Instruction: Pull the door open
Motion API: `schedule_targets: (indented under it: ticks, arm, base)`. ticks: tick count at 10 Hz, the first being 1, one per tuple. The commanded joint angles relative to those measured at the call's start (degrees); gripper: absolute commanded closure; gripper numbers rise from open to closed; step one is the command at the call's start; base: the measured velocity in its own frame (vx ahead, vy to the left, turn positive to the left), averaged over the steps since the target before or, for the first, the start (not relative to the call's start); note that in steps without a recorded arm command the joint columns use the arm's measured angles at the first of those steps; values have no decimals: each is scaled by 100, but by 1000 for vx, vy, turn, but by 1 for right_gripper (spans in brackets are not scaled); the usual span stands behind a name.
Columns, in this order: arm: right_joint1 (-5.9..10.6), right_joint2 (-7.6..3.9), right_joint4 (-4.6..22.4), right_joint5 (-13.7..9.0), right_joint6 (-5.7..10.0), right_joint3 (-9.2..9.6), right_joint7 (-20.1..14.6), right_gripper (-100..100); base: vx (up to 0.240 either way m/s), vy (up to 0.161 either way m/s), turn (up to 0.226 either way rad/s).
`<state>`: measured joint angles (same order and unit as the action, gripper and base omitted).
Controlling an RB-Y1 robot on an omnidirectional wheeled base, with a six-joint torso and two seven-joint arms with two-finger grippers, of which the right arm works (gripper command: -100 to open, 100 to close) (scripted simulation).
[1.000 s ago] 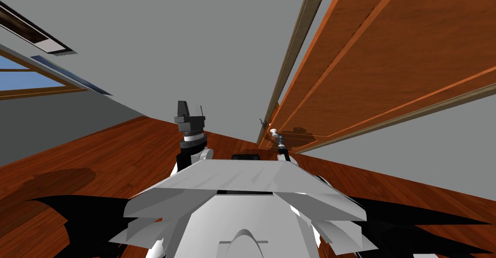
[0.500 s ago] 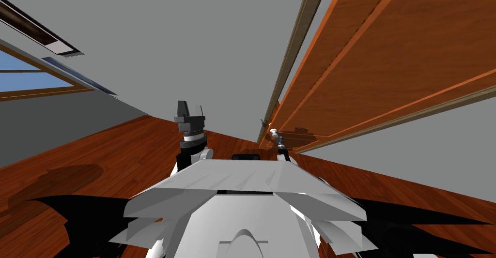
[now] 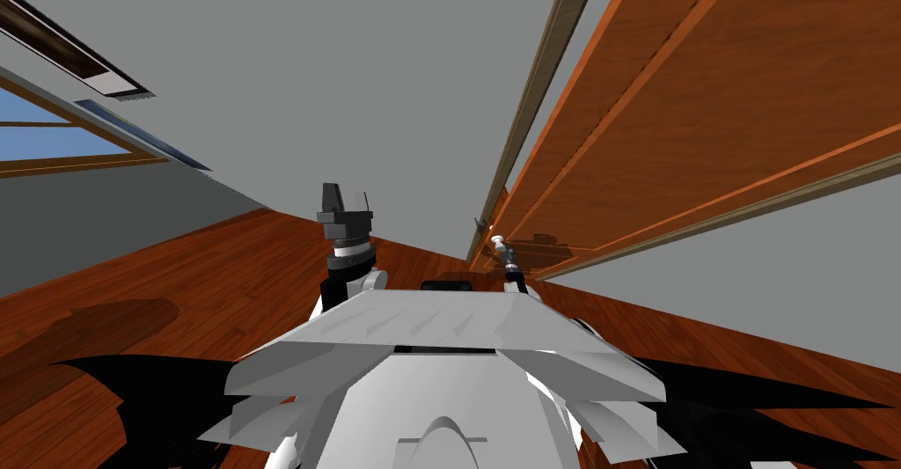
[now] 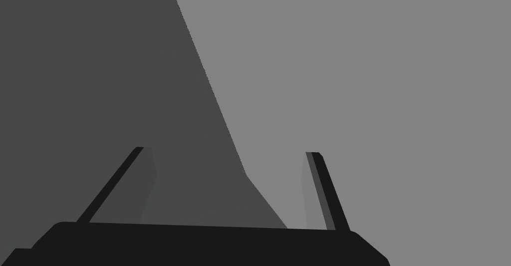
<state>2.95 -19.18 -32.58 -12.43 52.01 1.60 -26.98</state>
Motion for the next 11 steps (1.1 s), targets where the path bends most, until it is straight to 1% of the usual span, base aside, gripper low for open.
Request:
schedule_targets:
  ticks: [1, 2, 3, 4, 7, 9, 11]
  arm:
    - [57, 121, -271, 53, 70, 96, 2, 100]
    - [47, -15, 20, -26, 14, 50, -204, 100]
    - [47, -23, 19, -48, 18, 76, -335, 100]
    - [51, 12, 65, -182, -18, 25, -433, -100]
    - [74, 85, 30, -358, -34, 9, -689, -100]
    - [93, 145, 0, -505, -47, -5, -903, -100]
    - [114, 216, -34, -675, -63, -20, -1151, -100]
  base:
    - [-5, 11, -32]
    - [-27, -22, 2]
    - [-37, -26, 20]
    - [-79, -32, 136]
    - [-107, -30, 106]
    - [-109, 10, 129]
    - [-98, -38, 126]
